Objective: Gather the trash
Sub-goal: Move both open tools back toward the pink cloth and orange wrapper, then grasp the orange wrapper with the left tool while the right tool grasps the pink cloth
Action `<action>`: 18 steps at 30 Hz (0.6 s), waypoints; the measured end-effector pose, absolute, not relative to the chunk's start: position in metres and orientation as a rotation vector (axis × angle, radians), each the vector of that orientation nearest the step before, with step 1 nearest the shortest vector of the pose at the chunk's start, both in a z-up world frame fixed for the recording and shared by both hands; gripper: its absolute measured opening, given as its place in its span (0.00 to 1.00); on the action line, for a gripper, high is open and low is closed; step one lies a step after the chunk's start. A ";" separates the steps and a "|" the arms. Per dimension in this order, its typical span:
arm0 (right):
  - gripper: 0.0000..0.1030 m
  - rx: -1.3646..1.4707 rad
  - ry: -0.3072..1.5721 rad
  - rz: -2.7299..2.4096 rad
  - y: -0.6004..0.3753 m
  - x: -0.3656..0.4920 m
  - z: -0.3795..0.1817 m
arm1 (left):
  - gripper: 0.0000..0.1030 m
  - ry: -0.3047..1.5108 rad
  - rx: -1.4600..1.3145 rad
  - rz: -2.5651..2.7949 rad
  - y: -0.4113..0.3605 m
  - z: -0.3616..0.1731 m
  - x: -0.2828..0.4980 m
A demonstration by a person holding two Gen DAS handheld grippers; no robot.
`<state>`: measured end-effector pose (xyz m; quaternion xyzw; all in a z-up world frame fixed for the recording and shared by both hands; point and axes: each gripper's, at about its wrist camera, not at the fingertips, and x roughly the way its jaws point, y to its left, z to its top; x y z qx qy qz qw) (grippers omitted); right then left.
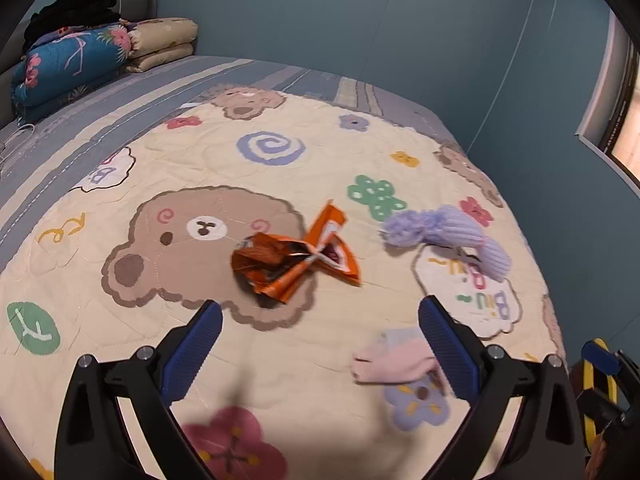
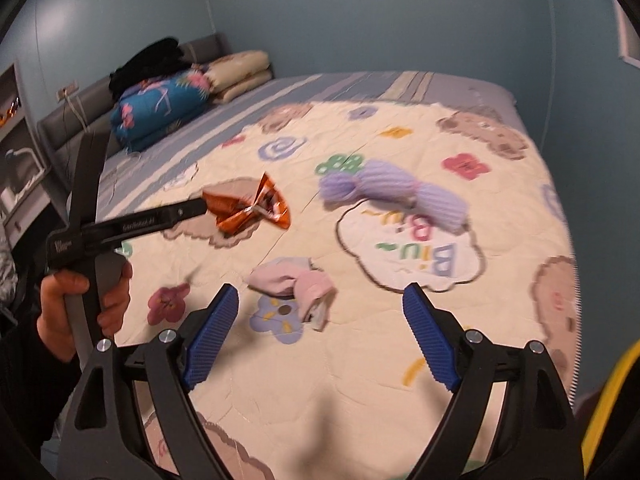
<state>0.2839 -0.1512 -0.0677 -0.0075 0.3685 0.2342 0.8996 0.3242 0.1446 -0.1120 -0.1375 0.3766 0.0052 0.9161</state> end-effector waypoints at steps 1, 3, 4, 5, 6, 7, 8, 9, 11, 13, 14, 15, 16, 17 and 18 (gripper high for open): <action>0.79 -0.020 0.777 0.495 -0.144 0.289 -0.074 | 0.92 0.777 -0.285 0.011 0.147 -0.115 0.326; 0.79 -0.038 0.799 0.505 -0.130 0.299 -0.085 | 0.92 0.784 -0.292 0.014 0.155 -0.122 0.333; 0.79 -0.045 0.807 0.507 -0.126 0.302 -0.090 | 0.92 0.786 -0.295 0.016 0.157 -0.124 0.336; 0.79 -0.054 0.817 0.509 -0.121 0.306 -0.095 | 0.92 0.790 -0.302 0.016 0.160 -0.127 0.340; 0.79 -0.062 0.829 0.511 -0.115 0.311 -0.102 | 0.92 0.792 -0.309 0.012 0.162 -0.130 0.344; 0.79 -0.072 0.842 0.514 -0.110 0.317 -0.109 | 0.92 0.796 -0.324 0.007 0.166 -0.135 0.349; 0.79 -0.081 0.852 0.515 -0.106 0.320 -0.116 | 0.92 0.800 -0.331 0.007 0.167 -0.137 0.352; 0.79 -0.095 0.867 0.511 -0.100 0.327 -0.124 | 0.92 0.806 -0.346 0.008 0.169 -0.141 0.356; 0.79 -0.098 0.885 0.514 -0.094 0.337 -0.135 | 0.92 0.808 -0.377 0.006 0.174 -0.148 0.363; 0.79 -0.106 0.889 0.517 -0.088 0.345 -0.143 | 0.92 0.804 -0.397 0.003 0.178 -0.153 0.369; 0.79 -0.112 0.894 0.521 -0.085 0.349 -0.147 | 0.92 0.805 -0.401 0.001 0.179 -0.156 0.373; 0.79 -0.114 0.902 0.527 -0.082 0.353 -0.151 | 0.92 0.807 -0.400 0.000 0.179 -0.160 0.378; 0.80 -0.117 0.908 0.534 -0.080 0.356 -0.154 | 0.92 0.810 -0.399 0.000 0.179 -0.162 0.382; 0.80 -0.127 0.918 0.541 -0.075 0.360 -0.160 | 0.92 0.816 -0.401 -0.001 0.179 -0.166 0.387; 0.80 -0.141 0.925 0.543 -0.071 0.363 -0.164 | 0.92 0.822 -0.411 -0.010 0.180 -0.170 0.392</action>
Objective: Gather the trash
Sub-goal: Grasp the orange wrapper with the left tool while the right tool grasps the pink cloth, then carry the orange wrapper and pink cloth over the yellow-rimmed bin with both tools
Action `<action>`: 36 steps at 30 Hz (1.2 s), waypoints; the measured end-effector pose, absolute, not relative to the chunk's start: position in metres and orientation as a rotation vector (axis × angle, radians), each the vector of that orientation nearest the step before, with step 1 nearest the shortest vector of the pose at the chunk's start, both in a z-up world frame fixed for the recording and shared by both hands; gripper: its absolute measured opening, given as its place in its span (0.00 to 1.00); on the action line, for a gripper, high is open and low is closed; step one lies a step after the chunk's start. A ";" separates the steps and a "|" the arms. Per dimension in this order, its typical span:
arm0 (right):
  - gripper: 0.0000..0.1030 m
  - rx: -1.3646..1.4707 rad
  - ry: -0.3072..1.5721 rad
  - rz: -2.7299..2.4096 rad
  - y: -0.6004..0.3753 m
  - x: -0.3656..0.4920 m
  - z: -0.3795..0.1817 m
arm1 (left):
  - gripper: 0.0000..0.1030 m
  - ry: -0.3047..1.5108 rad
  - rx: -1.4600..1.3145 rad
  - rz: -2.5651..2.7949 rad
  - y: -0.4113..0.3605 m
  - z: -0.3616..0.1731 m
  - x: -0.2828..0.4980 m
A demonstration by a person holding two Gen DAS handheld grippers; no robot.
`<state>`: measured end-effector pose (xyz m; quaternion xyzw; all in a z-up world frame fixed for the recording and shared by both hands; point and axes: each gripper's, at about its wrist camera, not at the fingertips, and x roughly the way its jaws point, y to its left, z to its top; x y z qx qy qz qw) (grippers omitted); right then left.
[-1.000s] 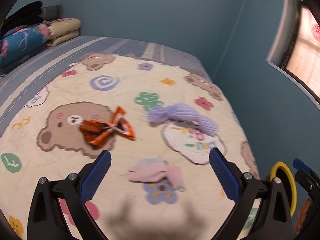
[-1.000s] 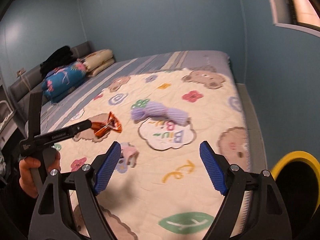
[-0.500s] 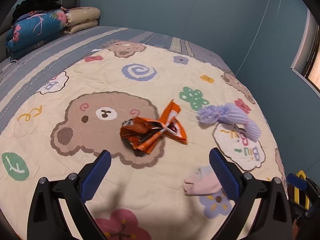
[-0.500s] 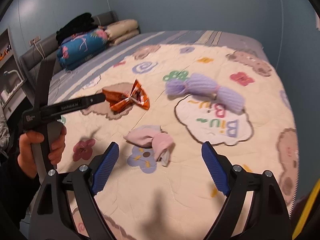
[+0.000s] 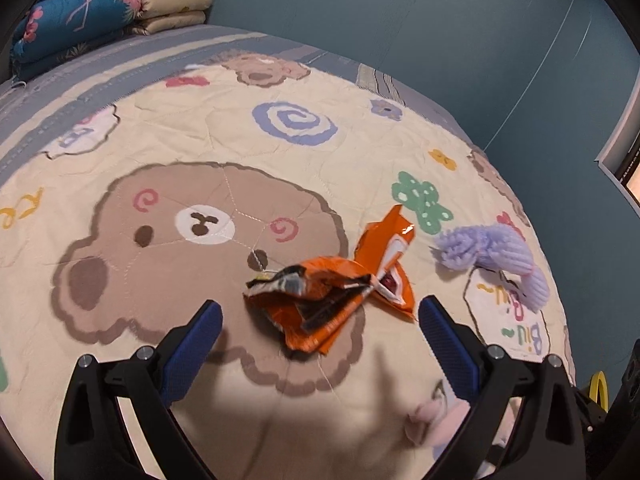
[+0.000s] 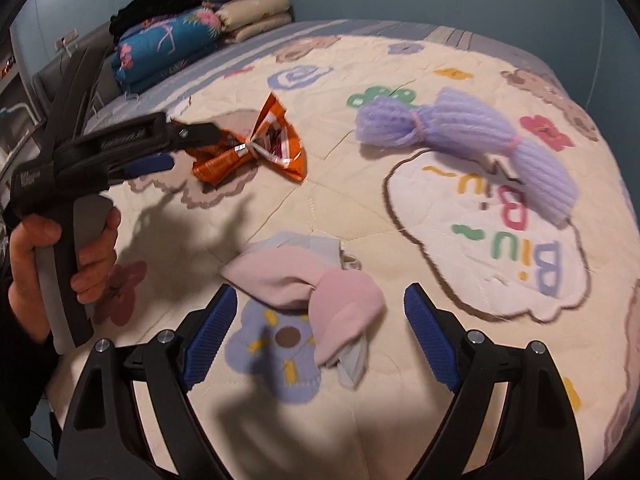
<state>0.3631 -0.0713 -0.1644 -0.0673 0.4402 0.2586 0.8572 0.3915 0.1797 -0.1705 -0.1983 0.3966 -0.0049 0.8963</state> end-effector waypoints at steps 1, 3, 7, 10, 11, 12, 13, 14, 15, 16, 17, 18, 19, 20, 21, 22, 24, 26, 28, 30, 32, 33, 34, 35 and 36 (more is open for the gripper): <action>0.79 -0.149 0.929 0.544 -0.069 0.366 -0.168 | 0.92 0.830 -0.424 -0.021 0.180 -0.175 0.395; 0.79 -0.158 0.944 0.548 -0.064 0.371 -0.175 | 0.91 0.843 -0.435 -0.031 0.179 -0.182 0.402; 0.66 -0.186 0.977 0.551 -0.056 0.378 -0.189 | 0.61 0.875 -0.394 -0.022 0.172 -0.195 0.410; 0.56 -0.179 0.976 0.554 -0.054 0.378 -0.191 | 0.40 0.872 -0.378 -0.024 0.169 -0.200 0.411; 0.54 -0.175 0.977 0.557 -0.054 0.379 -0.191 | 0.31 0.872 -0.380 -0.027 0.169 -0.200 0.411; 0.48 -0.172 0.981 0.561 -0.053 0.380 -0.191 | 0.27 0.874 -0.385 -0.030 0.170 -0.200 0.411; 0.42 -0.168 0.985 0.562 -0.052 0.381 -0.191 | 0.21 0.874 -0.388 -0.031 0.170 -0.200 0.412; 0.39 -0.157 0.992 0.564 -0.052 0.383 -0.191 | 0.17 0.874 -0.390 -0.032 0.170 -0.200 0.413; 0.35 -0.149 0.998 0.564 -0.051 0.385 -0.192 | 0.16 0.874 -0.386 -0.033 0.169 -0.200 0.413; 0.31 -0.142 1.012 0.562 -0.051 0.387 -0.193 | 0.14 0.874 -0.380 -0.031 0.169 -0.200 0.414; 0.28 -0.143 1.025 0.556 -0.050 0.389 -0.194 | 0.12 0.874 -0.373 -0.028 0.167 -0.200 0.414; 0.24 -0.140 1.032 0.547 -0.050 0.390 -0.195 | 0.10 0.872 -0.368 -0.026 0.166 -0.200 0.414; 0.22 -0.132 1.034 0.546 -0.050 0.391 -0.195 | 0.08 0.871 -0.370 -0.029 0.165 -0.199 0.415; 0.21 -0.123 1.034 0.545 -0.051 0.391 -0.194 | 0.07 0.869 -0.371 -0.029 0.164 -0.198 0.414; 0.20 -0.110 1.035 0.543 -0.053 0.391 -0.193 | 0.07 0.867 -0.373 -0.030 0.164 -0.197 0.414; 0.19 -0.096 1.037 0.544 -0.055 0.390 -0.191 | 0.06 0.865 -0.375 -0.036 0.164 -0.195 0.413; 0.18 -0.079 1.038 0.550 -0.057 0.387 -0.188 | 0.06 0.861 -0.370 -0.041 0.163 -0.192 0.409; 0.18 -0.067 1.037 0.555 -0.060 0.382 -0.182 | 0.05 0.851 -0.362 -0.050 0.161 -0.185 0.404; 0.18 -0.061 1.022 0.555 -0.065 0.376 -0.173 | 0.05 0.834 -0.363 -0.061 0.160 -0.176 0.397; 0.18 -0.049 1.012 0.558 -0.071 0.369 -0.164 | 0.05 0.822 -0.365 -0.073 0.159 -0.170 0.392; 0.18 -0.034 1.002 0.566 -0.078 0.360 -0.152 | 0.05 0.807 -0.353 -0.079 0.156 -0.160 0.383; 0.18 -0.026 0.995 0.568 -0.081 0.355 -0.147 | 0.05 0.802 -0.350 -0.085 0.155 -0.157 0.379; 0.18 -0.022 0.988 0.568 -0.084 0.351 -0.142 | 0.05 0.796 -0.349 -0.092 0.154 -0.152 0.375; 0.18 -0.022 0.982 0.568 -0.087 0.347 -0.137 | 0.05 0.792 -0.351 -0.099 0.153 -0.149 0.371; 0.18 -0.025 0.972 0.570 -0.091 0.340 -0.130 | 0.05 0.790 -0.354 -0.106 0.152 -0.146 0.366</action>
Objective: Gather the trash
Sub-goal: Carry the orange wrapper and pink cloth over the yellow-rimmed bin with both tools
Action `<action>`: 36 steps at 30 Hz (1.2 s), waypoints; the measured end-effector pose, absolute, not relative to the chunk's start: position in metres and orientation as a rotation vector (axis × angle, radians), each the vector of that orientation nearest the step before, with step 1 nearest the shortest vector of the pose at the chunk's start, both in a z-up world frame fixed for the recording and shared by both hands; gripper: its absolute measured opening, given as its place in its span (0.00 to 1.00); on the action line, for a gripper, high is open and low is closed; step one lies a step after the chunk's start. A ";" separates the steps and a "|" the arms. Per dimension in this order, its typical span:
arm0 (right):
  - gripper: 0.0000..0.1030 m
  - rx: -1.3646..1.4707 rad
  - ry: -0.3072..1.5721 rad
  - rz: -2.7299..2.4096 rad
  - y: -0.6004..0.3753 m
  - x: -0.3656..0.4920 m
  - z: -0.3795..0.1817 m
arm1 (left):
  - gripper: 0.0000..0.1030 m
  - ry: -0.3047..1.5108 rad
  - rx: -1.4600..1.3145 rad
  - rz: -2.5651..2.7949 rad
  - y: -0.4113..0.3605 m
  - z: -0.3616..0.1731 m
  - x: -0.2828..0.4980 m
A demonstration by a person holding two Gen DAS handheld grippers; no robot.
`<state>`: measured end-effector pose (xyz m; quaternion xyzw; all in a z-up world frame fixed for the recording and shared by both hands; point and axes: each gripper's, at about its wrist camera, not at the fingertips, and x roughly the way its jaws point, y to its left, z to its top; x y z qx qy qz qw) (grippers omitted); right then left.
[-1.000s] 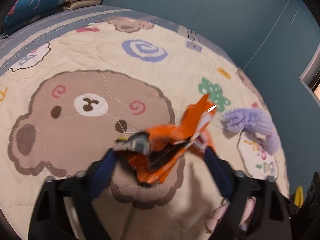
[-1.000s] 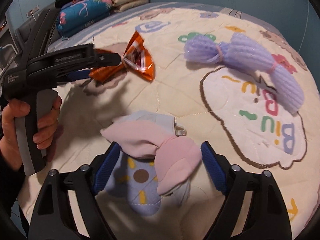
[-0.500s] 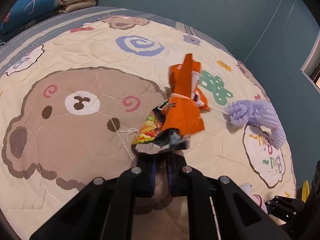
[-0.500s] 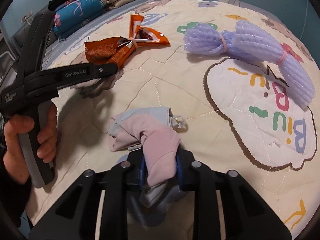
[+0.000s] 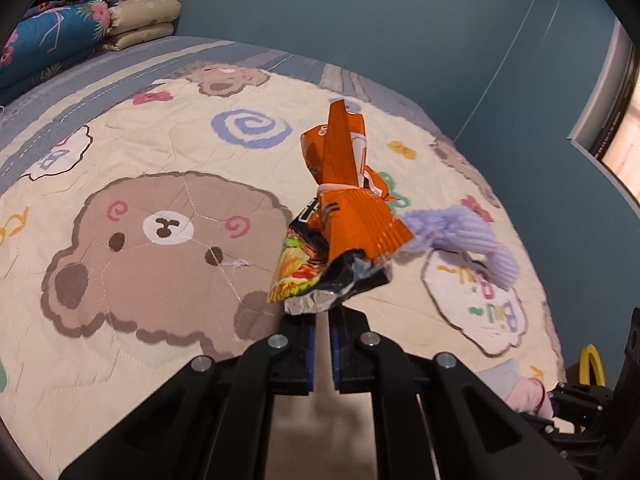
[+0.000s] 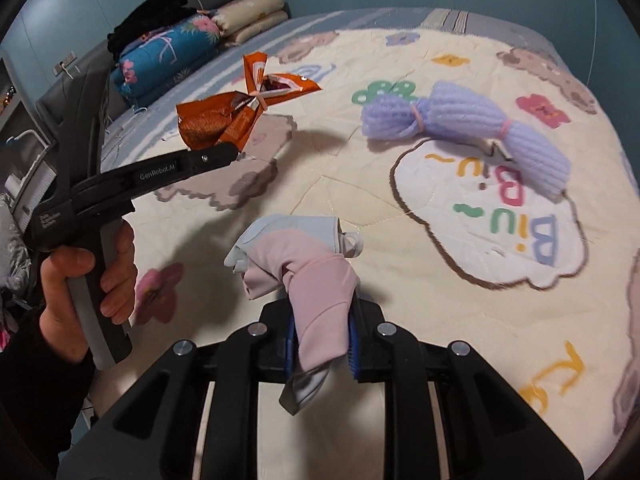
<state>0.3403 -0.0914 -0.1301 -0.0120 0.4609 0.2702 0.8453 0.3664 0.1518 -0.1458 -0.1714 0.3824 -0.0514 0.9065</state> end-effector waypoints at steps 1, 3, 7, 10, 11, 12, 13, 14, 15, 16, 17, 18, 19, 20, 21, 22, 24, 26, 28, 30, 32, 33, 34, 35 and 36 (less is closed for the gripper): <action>0.18 -0.027 0.965 0.570 -0.095 0.335 -0.126 | 0.05 0.787 -0.355 -0.114 0.150 -0.142 0.360; 0.18 -0.031 0.952 0.570 -0.103 0.321 -0.115 | 0.05 0.780 -0.351 -0.124 0.147 -0.137 0.351; 0.18 -0.030 0.928 0.565 -0.121 0.300 -0.099 | 0.05 0.763 -0.348 -0.149 0.139 -0.124 0.327; 0.18 -0.022 0.911 0.564 -0.135 0.283 -0.088 | 0.05 0.754 -0.346 -0.164 0.135 -0.117 0.309; 0.18 -0.020 0.905 0.565 -0.140 0.278 -0.086 | 0.05 0.748 -0.338 -0.167 0.132 -0.114 0.301; 0.18 -0.016 0.891 0.563 -0.147 0.269 -0.082 | 0.05 0.745 -0.327 -0.167 0.128 -0.112 0.293; 0.18 -0.014 0.883 0.561 -0.151 0.264 -0.079 | 0.05 0.743 -0.319 -0.171 0.124 -0.110 0.287; 0.18 -0.010 0.876 0.559 -0.157 0.257 -0.077 | 0.05 0.742 -0.316 -0.180 0.121 -0.109 0.282; 0.18 -0.002 0.872 0.554 -0.163 0.251 -0.075 | 0.05 0.741 -0.315 -0.188 0.118 -0.108 0.277; 0.18 0.004 0.871 0.549 -0.169 0.246 -0.075 | 0.05 0.742 -0.313 -0.196 0.113 -0.106 0.270; 0.18 0.012 0.870 0.543 -0.175 0.241 -0.075 | 0.05 0.742 -0.312 -0.201 0.110 -0.105 0.264; 0.18 0.023 0.869 0.530 -0.184 0.233 -0.074 | 0.05 0.740 -0.311 -0.213 0.105 -0.103 0.257; 0.18 0.029 0.865 0.520 -0.191 0.227 -0.072 | 0.05 0.739 -0.310 -0.221 0.102 -0.102 0.253; 0.18 0.033 0.861 0.511 -0.196 0.222 -0.071 | 0.05 0.738 -0.307 -0.229 0.098 -0.100 0.245; 0.18 0.041 0.855 0.503 -0.205 0.213 -0.070 | 0.05 0.738 -0.305 -0.239 0.093 -0.099 0.237; 0.18 0.047 0.853 0.498 -0.210 0.207 -0.069 | 0.05 0.740 -0.302 -0.242 0.090 -0.098 0.232; 0.18 0.064 0.850 0.475 -0.224 0.194 -0.068 | 0.05 0.748 -0.302 -0.253 0.081 -0.096 0.219; 0.18 0.093 0.847 0.451 -0.240 0.182 -0.067 | 0.05 0.749 -0.307 -0.272 0.074 -0.093 0.209; 0.18 0.116 0.836 0.430 -0.253 0.172 -0.066 | 0.05 0.740 -0.292 -0.295 0.063 -0.087 0.198; 0.18 0.132 0.821 0.407 -0.267 0.164 -0.063 | 0.05 0.735 -0.277 -0.306 0.054 -0.083 0.192; 0.18 0.149 0.804 0.379 -0.280 0.156 -0.058 | 0.05 0.731 -0.267 -0.327 0.041 -0.077 0.186; 0.18 0.161 0.790 0.360 -0.290 0.150 -0.055 | 0.05 0.726 -0.263 -0.338 0.035 -0.074 0.184; 0.18 0.167 0.782 0.348 -0.296 0.149 -0.053 | 0.05 0.715 -0.248 -0.342 0.026 -0.069 0.181; 0.18 0.174 0.774 0.329 -0.304 0.145 -0.051 | 0.05 0.709 -0.236 -0.344 0.020 -0.065 0.179; 0.18 0.180 0.769 0.314 -0.309 0.144 -0.049 | 0.05 0.705 -0.227 -0.355 0.011 -0.061 0.178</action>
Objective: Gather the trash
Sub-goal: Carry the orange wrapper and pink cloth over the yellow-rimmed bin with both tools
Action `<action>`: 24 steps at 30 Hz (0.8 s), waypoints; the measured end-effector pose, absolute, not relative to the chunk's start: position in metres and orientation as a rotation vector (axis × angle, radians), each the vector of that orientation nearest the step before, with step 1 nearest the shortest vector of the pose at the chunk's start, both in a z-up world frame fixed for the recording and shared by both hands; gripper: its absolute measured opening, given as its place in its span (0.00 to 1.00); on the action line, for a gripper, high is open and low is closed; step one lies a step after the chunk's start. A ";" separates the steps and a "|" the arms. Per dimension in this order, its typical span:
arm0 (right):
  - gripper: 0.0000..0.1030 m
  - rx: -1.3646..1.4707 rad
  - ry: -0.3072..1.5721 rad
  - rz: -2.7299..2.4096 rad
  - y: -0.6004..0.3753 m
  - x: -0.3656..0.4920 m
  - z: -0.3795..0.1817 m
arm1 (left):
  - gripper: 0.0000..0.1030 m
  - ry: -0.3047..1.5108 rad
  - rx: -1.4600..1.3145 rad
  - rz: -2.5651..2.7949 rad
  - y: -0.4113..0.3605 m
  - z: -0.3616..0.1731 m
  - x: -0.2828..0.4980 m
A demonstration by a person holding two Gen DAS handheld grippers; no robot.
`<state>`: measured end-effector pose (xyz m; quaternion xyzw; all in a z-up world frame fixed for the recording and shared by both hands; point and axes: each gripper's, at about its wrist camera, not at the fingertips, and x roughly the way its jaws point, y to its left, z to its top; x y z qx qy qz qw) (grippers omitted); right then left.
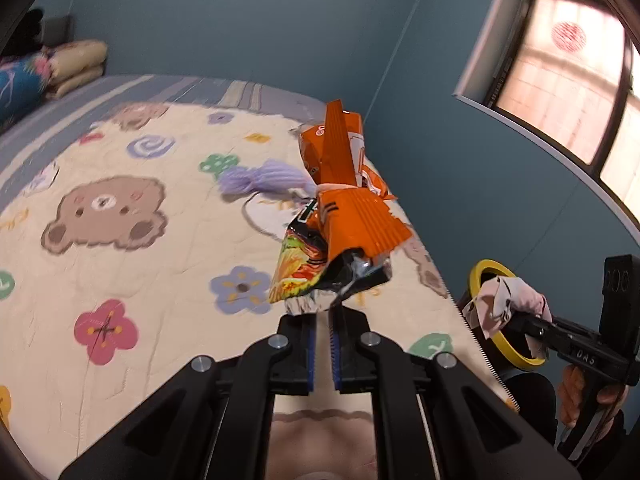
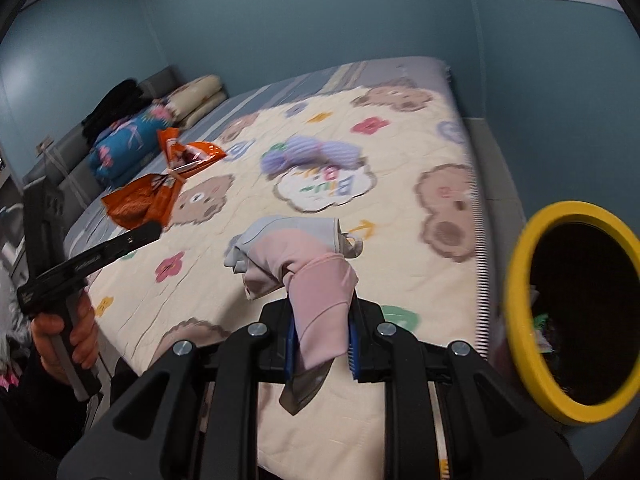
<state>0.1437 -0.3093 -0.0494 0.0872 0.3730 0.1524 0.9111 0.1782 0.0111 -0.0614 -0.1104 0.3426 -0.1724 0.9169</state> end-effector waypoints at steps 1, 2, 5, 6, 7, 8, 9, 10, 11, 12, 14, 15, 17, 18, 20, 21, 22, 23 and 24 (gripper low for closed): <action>0.18 0.190 0.761 0.296 -0.318 0.141 -0.047 | 0.05 0.704 -0.225 -0.373 0.003 -0.058 0.178; 0.18 0.198 0.756 0.280 -0.327 0.139 -0.045 | 0.05 0.703 -0.221 -0.389 -0.004 -0.055 0.178; 0.18 0.215 0.728 0.229 -0.351 0.132 -0.039 | 0.05 0.689 -0.192 -0.438 -0.029 -0.044 0.176; 0.18 0.220 0.721 0.212 -0.359 0.130 -0.037 | 0.05 0.683 -0.179 -0.455 -0.040 -0.040 0.176; 0.18 0.227 0.715 0.199 -0.365 0.130 -0.036 | 0.05 0.679 -0.171 -0.467 -0.047 -0.037 0.175; 0.18 0.235 0.710 0.186 -0.372 0.129 -0.034 | 0.05 0.675 -0.161 -0.486 -0.056 -0.034 0.176; 0.18 0.242 0.705 0.173 -0.380 0.127 -0.033 | 0.05 0.670 -0.151 -0.504 -0.066 -0.031 0.176; 0.18 0.248 0.698 0.158 -0.387 0.124 -0.031 | 0.05 0.668 -0.145 -0.515 -0.072 -0.029 0.176; 0.18 0.251 0.688 0.139 -0.395 0.122 -0.029 | 0.05 0.666 -0.137 -0.531 -0.081 -0.026 0.177; 0.18 0.252 0.684 0.127 -0.399 0.121 -0.028 | 0.05 0.665 -0.132 -0.541 -0.088 -0.025 0.177; 0.19 0.268 0.670 0.103 -0.412 0.119 -0.025 | 0.05 0.662 -0.119 -0.569 -0.103 -0.021 0.179; 0.19 0.273 0.666 0.096 -0.417 0.118 -0.025 | 0.05 0.660 -0.112 -0.585 -0.112 -0.019 0.180; 0.19 0.283 0.654 0.072 -0.430 0.115 -0.022 | 0.05 0.659 -0.103 -0.611 -0.125 -0.017 0.182; 0.19 0.287 0.649 0.064 -0.434 0.114 -0.021 | 0.05 0.656 -0.096 -0.627 -0.132 -0.015 0.183; 0.19 0.296 0.637 0.044 -0.445 0.111 -0.018 | 0.05 0.647 -0.079 -0.645 -0.146 -0.012 0.183; 0.19 0.297 0.632 0.035 -0.449 0.109 -0.017 | 0.05 0.643 -0.070 -0.651 -0.153 -0.011 0.183; 0.19 0.298 0.624 0.020 -0.454 0.108 -0.015 | 0.05 0.642 -0.064 -0.664 -0.162 -0.010 0.185; 0.19 0.298 0.619 0.010 -0.458 0.107 -0.013 | 0.05 0.645 -0.061 -0.674 -0.168 -0.010 0.187; 0.19 0.298 0.611 -0.002 -0.463 0.105 -0.012 | 0.05 0.648 -0.056 -0.687 -0.176 -0.009 0.189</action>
